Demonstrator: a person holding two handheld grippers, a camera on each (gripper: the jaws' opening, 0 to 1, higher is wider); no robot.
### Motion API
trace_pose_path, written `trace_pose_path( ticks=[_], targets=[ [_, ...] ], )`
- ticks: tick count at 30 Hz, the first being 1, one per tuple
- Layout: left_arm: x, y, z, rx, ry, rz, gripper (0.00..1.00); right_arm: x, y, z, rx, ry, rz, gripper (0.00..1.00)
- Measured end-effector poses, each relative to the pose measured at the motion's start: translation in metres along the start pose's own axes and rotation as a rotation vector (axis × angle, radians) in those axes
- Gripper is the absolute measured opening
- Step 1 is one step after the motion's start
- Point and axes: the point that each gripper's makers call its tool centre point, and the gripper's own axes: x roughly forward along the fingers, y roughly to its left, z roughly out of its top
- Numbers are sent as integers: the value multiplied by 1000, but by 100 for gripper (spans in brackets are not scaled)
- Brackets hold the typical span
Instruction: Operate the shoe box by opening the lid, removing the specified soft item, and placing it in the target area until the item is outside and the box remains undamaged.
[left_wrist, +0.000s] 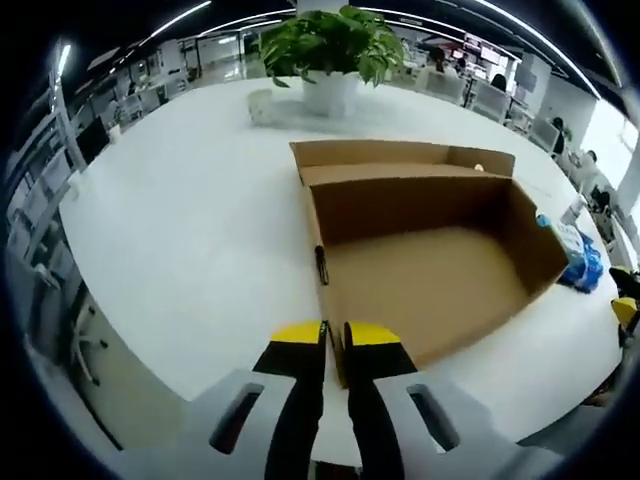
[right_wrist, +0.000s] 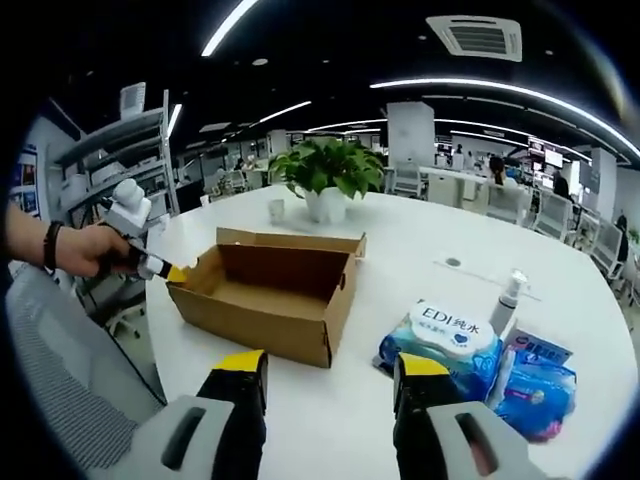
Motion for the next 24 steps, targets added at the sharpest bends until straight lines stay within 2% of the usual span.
trace_pose_path(
  ticks=[2, 9, 14, 16, 20, 24],
  targets=[
    [0, 0, 0, 40, 3, 1, 5, 1, 2, 0, 12, -3, 7, 48],
    [0, 5, -2, 36, 36, 5, 4, 4, 5, -7, -6, 19, 16, 45],
    [-1, 13, -3, 42, 43, 13, 3, 2, -4, -5, 27, 15, -1, 45],
    [-1, 13, -4, 30, 41, 17, 3, 6, -9, -4, -1, 35, -15, 44],
    [-1, 11, -4, 55, 35, 30, 3, 20, -17, 11, -7, 42, -20, 44],
    [-1, 12, -5, 37, 31, 26, 3, 38, -18, 34, -29, 32, -8, 44]
  ],
)
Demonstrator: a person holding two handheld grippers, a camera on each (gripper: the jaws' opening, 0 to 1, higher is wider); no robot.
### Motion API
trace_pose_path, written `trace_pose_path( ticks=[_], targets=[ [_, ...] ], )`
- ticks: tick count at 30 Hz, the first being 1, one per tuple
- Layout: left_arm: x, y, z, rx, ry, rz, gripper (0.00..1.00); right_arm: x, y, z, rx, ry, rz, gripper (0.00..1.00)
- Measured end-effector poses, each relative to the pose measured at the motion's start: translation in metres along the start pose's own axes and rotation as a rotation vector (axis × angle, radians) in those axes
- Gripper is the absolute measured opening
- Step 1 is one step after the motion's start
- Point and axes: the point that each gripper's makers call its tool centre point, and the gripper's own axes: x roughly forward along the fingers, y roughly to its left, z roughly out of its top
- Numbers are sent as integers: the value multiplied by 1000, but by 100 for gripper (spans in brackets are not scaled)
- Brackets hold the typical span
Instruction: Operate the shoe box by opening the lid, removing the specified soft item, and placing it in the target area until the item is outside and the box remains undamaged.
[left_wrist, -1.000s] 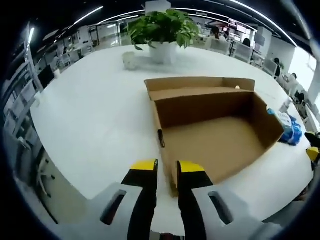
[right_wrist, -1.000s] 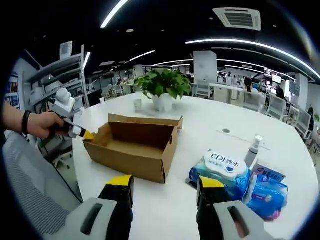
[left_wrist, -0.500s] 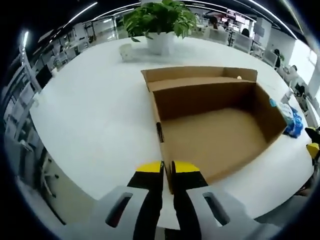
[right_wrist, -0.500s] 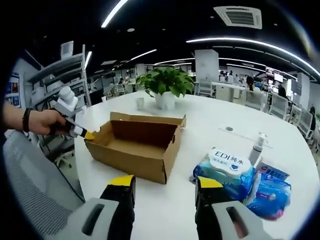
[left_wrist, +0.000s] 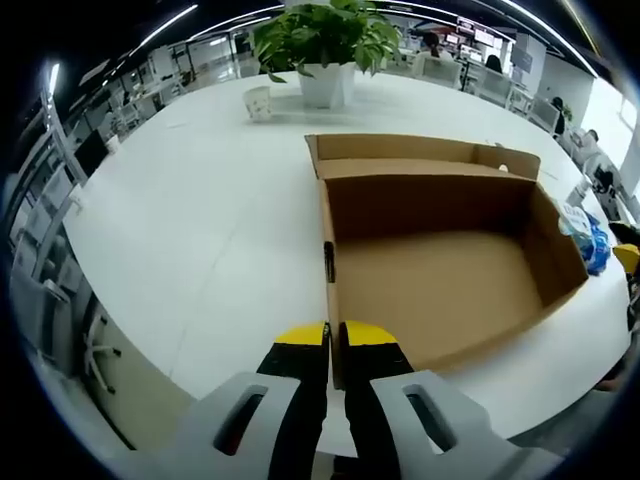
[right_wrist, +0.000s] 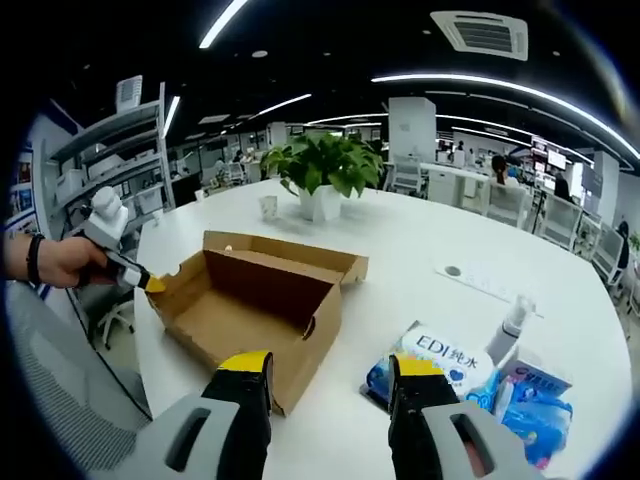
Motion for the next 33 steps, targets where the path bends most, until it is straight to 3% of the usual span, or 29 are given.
trace_pose_path(
  ticks=[11, 33],
  targets=[
    [3, 0, -1, -38, 3, -18, 3, 50, -8, 29, 24, 6, 9, 43],
    [4, 1, -3, -27, 6, -16, 3, 106, -20, 65, 53, 43, 9, 35]
  ],
)
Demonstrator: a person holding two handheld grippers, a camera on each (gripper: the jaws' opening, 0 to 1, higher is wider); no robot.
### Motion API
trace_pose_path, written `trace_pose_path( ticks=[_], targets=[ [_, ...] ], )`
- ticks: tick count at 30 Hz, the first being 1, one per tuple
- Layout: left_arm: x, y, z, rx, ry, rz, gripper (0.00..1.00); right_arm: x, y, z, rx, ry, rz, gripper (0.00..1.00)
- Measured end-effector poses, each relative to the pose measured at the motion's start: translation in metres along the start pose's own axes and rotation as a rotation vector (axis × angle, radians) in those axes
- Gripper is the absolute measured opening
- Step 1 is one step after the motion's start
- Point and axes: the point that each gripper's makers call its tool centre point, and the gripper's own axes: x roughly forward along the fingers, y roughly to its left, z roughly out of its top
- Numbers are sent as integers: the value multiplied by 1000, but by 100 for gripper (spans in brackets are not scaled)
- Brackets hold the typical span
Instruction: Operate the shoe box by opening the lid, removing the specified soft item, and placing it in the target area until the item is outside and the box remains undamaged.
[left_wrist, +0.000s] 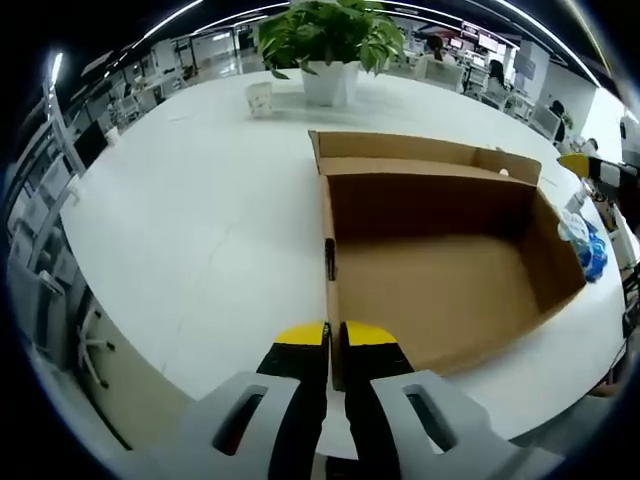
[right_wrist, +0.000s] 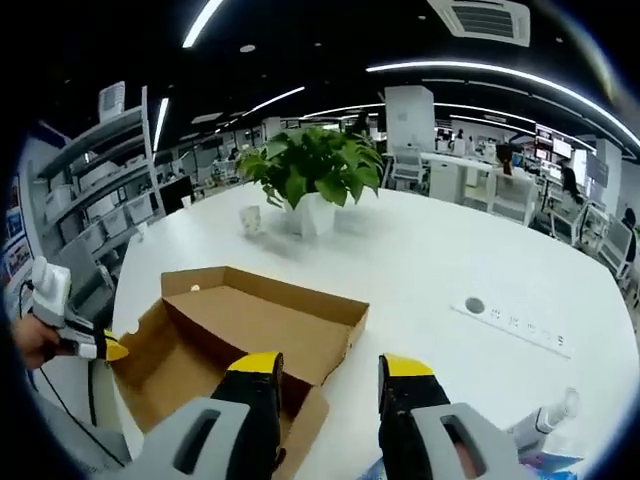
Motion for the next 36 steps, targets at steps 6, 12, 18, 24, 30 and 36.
trace_pose_path(
  ticks=[6, 12, 18, 24, 30, 36],
  targets=[
    [1, 1, -1, -6, 1, -3, 3, 26, -4, 10, 11, 28, 14, 35],
    [1, -4, -3, 1, 6, -21, 4, 52, -14, 17, 37, 50, 16, 34],
    [2, -4, -2, -21, 6, -26, 4, 77, -26, 11, 98, 110, -4, 28],
    [2, -4, -2, -16, 5, -24, 3, 98, -29, -4, 138, 187, -25, 25],
    [2, -4, -3, -18, 5, -26, 4, 118, -29, -9, 150, 207, -39, 21],
    [4, -4, -4, -14, 9, -26, 4, 135, -28, -18, 64, 285, -21, 13]
  ],
)
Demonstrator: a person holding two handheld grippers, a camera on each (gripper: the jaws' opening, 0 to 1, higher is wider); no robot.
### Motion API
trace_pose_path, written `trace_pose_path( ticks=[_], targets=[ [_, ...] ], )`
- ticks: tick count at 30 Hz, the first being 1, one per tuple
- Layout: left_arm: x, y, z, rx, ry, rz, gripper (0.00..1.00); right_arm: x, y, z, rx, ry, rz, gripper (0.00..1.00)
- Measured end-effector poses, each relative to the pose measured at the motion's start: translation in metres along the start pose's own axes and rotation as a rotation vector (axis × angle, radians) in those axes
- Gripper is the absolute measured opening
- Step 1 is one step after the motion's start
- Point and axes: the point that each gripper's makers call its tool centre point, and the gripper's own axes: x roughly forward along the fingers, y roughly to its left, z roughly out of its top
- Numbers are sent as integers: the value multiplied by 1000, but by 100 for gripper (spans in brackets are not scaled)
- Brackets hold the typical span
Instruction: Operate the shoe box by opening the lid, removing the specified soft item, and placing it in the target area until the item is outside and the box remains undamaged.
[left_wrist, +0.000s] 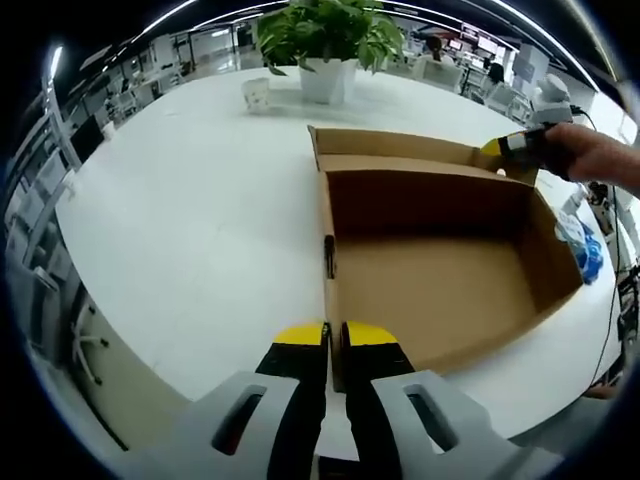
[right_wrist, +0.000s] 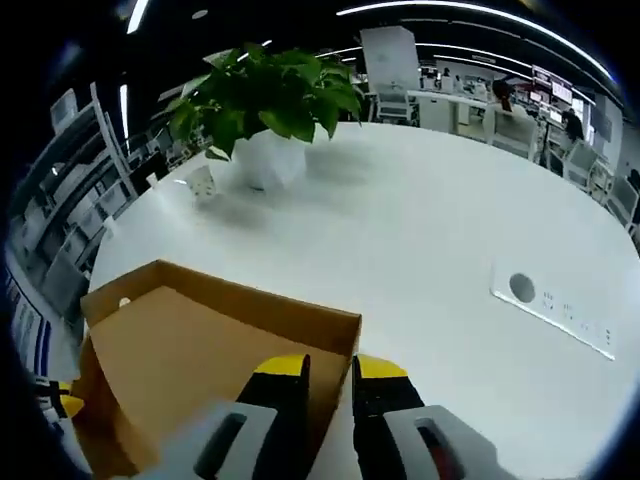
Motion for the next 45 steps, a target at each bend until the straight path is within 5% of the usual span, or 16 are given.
trace_pose_path(
  ticks=[2, 8, 14, 45],
  targets=[
    [1, 0, -1, -8, 3, -2, 4, 6, 0, -3, -53, 41, -6, 12],
    [1, -1, -1, 6, 8, 4, 4, 21, -12, -8, -23, 92, -9, 7],
    [2, -1, -1, 4, 10, 5, 4, 13, -12, -4, -47, 96, -44, 2],
    [2, 2, -3, -32, 5, -5, 3, -75, -1, 40, -63, -126, -58, 0]
  ],
)
